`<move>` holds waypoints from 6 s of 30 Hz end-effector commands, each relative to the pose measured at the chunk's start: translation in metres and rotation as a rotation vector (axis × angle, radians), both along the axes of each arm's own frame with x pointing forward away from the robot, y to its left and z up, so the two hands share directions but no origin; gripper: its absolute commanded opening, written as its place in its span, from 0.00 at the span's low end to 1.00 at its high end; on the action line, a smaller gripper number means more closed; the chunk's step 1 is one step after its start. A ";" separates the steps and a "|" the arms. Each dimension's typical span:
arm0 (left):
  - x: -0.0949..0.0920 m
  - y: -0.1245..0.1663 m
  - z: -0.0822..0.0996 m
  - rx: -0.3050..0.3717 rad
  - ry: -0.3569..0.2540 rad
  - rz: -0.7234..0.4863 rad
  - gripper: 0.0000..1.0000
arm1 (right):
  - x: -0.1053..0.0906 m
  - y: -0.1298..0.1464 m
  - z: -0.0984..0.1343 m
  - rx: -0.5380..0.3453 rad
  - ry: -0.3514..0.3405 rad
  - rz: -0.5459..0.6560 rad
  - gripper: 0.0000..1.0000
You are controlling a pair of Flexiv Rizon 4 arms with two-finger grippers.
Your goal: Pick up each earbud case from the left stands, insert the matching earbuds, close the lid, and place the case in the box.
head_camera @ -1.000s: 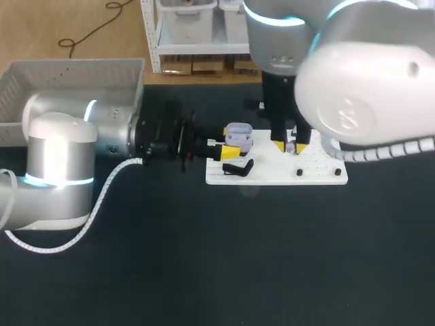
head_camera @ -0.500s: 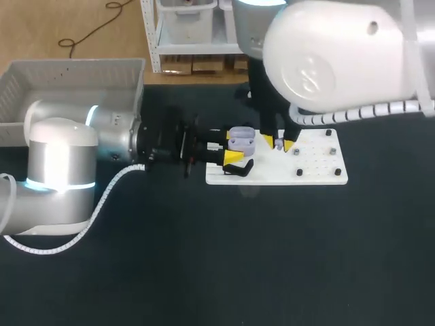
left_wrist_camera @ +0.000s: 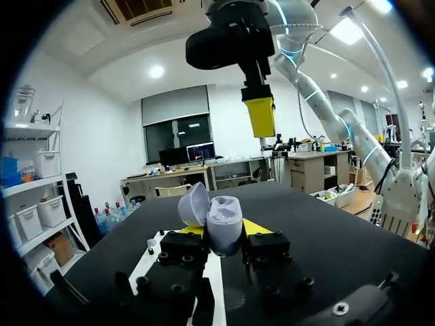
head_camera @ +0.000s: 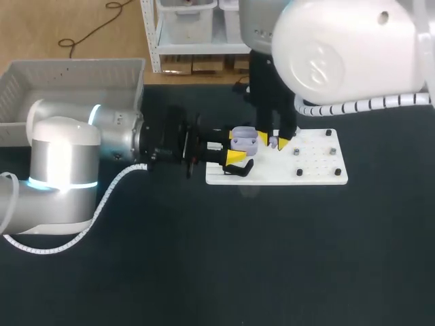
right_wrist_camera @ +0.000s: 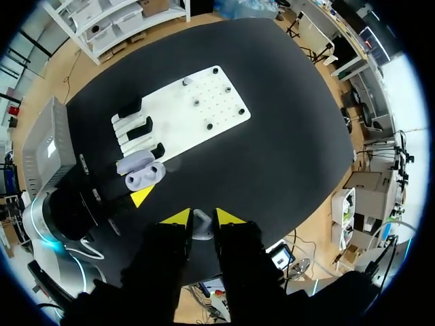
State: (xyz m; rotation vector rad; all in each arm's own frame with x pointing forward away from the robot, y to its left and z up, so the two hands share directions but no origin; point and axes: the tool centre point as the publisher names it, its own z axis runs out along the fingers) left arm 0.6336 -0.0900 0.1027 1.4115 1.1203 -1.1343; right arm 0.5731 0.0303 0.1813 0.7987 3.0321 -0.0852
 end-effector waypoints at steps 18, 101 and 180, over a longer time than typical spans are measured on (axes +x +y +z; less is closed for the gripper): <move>0.000 -0.001 -0.001 -0.002 -0.001 0.001 0.00 | 0.013 0.024 -0.002 -0.221 -0.045 -0.127 0.00; 0.000 -0.001 -0.001 -0.002 -0.001 0.001 0.00 | 0.052 0.031 -0.036 -0.213 0.092 -0.283 0.00; 0.000 -0.001 -0.001 -0.002 -0.001 0.001 0.00 | 0.116 -0.094 -0.010 0.326 -0.282 0.320 0.53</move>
